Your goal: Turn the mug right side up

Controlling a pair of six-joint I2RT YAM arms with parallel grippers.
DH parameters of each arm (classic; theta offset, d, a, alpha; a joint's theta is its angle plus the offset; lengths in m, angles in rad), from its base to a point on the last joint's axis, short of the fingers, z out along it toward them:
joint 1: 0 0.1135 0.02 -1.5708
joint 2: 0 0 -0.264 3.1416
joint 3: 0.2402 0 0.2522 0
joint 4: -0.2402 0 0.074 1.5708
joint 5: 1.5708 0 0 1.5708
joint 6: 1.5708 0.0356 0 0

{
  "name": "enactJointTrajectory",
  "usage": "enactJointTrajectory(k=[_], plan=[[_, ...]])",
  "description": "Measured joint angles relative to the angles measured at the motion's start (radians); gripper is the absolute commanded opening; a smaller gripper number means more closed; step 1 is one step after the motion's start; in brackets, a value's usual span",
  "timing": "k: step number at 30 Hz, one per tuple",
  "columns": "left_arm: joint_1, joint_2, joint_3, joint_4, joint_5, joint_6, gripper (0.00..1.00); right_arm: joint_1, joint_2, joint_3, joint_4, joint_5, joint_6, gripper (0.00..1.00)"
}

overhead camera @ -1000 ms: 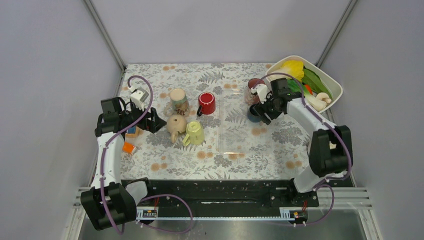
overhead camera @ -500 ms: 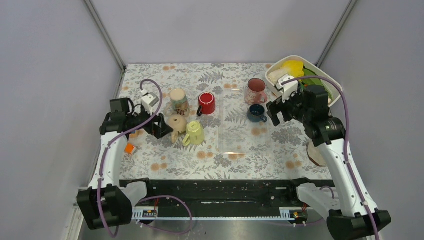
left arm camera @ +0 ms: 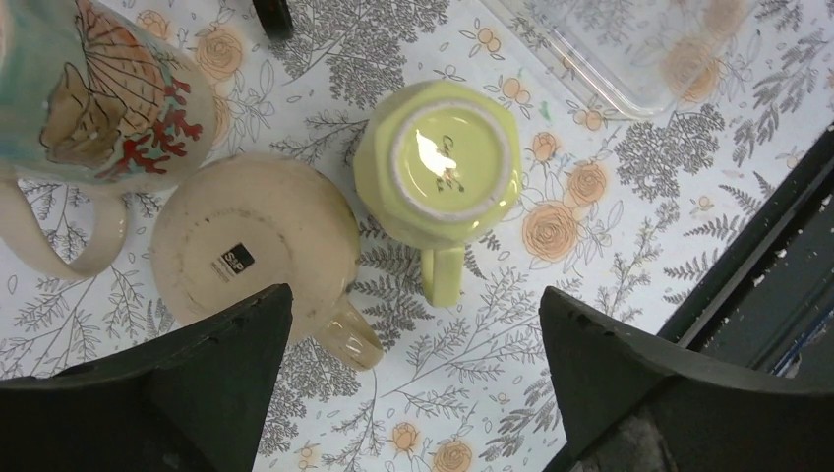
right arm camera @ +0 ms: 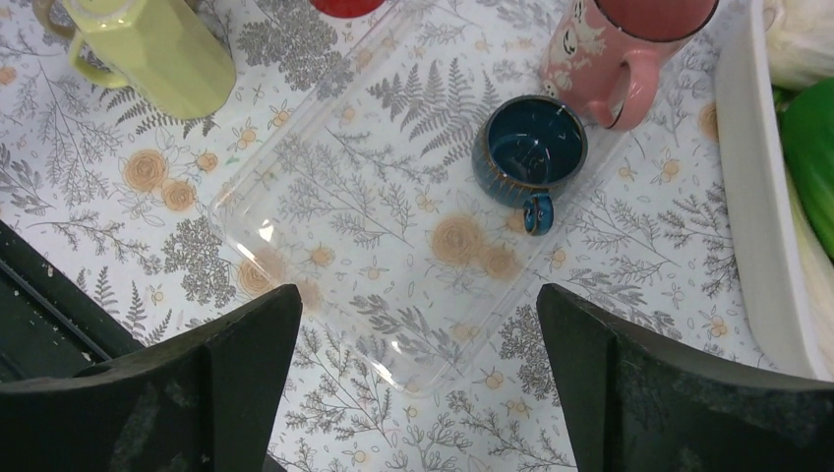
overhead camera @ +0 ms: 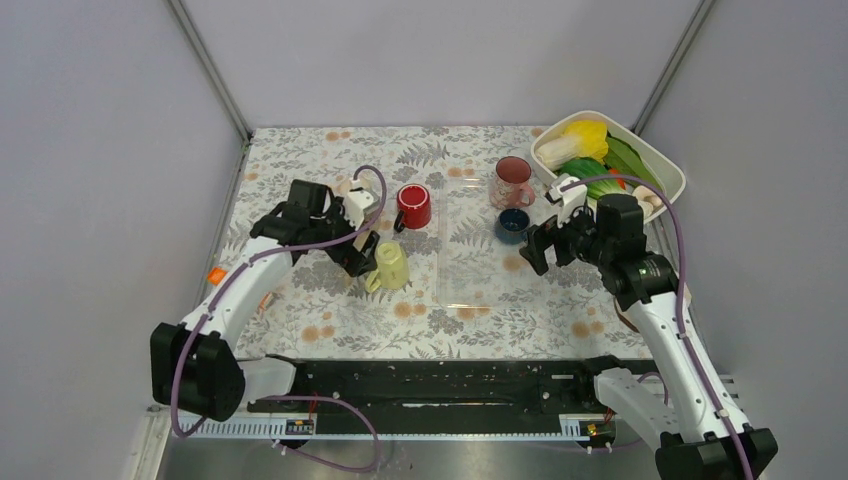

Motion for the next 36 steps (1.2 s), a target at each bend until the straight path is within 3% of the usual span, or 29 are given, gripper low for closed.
enactJointTrajectory(k=[13,21,29,36], plan=[[-0.116,0.133,0.063,0.014,-0.128,-0.054,0.93,0.000,0.003,-0.075,0.068,-0.010,-0.001,0.99],[-0.123,0.142,0.006,0.043,-0.149,-0.070,0.63,0.000,0.003,-0.083,0.084,-0.017,-0.001,0.99],[-0.136,0.208,-0.009,0.062,-0.153,-0.076,0.52,0.000,0.003,-0.098,0.086,-0.018,-0.002,0.99],[-0.142,0.241,-0.011,0.096,-0.162,-0.091,0.31,0.000,0.003,-0.099,0.087,-0.019,-0.002,0.99]])
